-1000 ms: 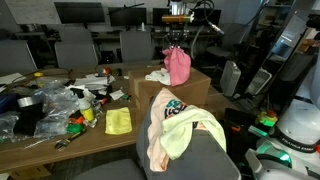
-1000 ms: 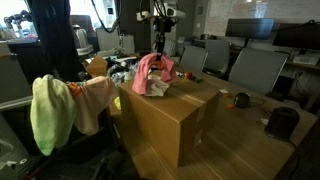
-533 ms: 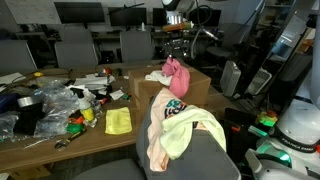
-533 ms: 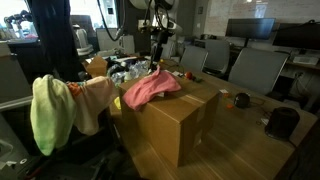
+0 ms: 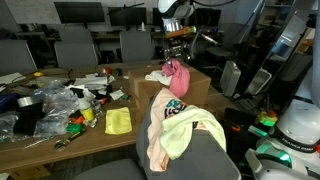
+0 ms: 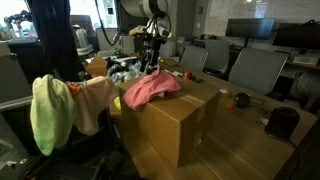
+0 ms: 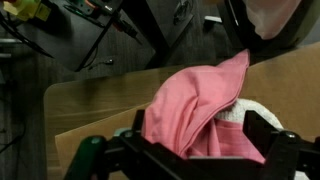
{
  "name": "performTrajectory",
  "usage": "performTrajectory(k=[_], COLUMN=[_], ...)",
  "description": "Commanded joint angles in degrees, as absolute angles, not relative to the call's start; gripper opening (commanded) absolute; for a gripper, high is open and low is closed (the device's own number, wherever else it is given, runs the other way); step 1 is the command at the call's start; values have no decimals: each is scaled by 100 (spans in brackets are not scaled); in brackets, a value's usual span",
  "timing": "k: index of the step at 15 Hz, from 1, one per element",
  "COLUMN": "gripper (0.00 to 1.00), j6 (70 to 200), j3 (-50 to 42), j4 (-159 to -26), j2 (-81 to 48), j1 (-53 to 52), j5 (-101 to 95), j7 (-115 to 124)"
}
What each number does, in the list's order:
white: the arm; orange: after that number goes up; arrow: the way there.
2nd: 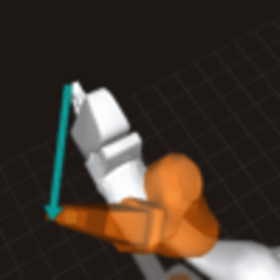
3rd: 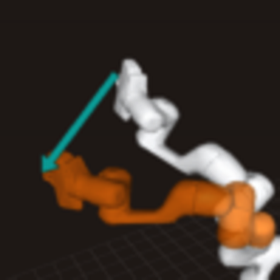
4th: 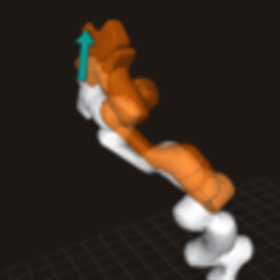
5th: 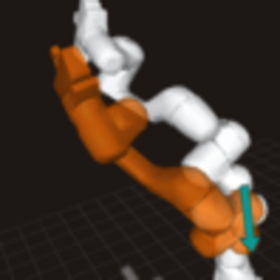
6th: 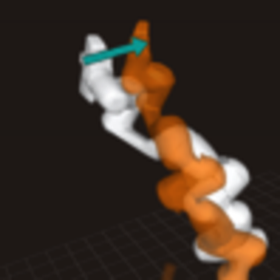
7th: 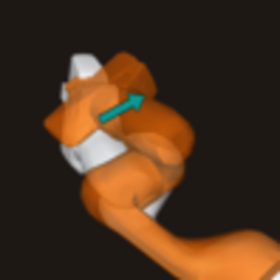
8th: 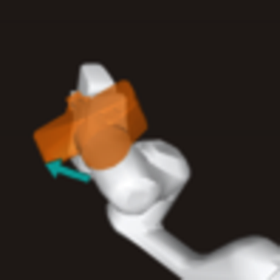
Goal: Pick the clothes on the back rest of the chair and put them on the box
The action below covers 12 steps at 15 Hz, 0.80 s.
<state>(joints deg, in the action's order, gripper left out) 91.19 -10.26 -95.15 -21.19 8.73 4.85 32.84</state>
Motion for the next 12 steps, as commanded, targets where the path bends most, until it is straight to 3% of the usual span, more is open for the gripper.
performTrajectory(k=[1, 12], gripper=[100, 100], j6=[9250, 9183], j3=[-878, -64], j4=[-10405, -12178], j2=[-1410, -127], j1=[567, -43], j5=[169, -82], j7=[2625, 664])
